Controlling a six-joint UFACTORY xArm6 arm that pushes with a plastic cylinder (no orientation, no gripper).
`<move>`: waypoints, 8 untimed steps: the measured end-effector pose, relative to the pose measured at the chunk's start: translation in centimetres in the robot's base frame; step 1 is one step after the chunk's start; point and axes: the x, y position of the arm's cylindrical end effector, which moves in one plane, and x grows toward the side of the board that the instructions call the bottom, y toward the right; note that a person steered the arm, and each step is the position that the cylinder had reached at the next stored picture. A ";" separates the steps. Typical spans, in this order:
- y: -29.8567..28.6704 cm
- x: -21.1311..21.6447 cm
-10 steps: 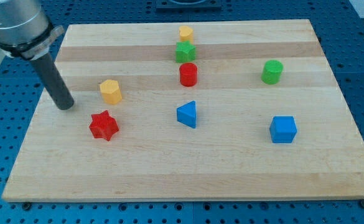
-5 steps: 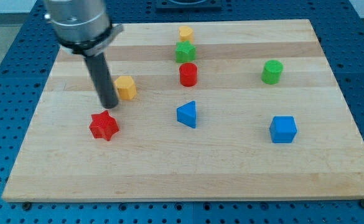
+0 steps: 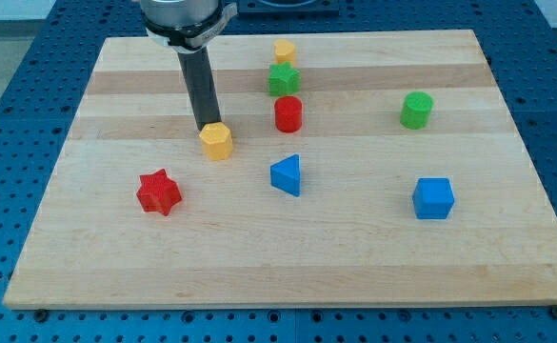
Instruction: Slide the yellow hexagon above the blue triangle
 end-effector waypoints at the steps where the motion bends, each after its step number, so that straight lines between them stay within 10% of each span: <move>1: 0.4 -0.3; 4: -3.9 3.0; 8: 4.1 3.1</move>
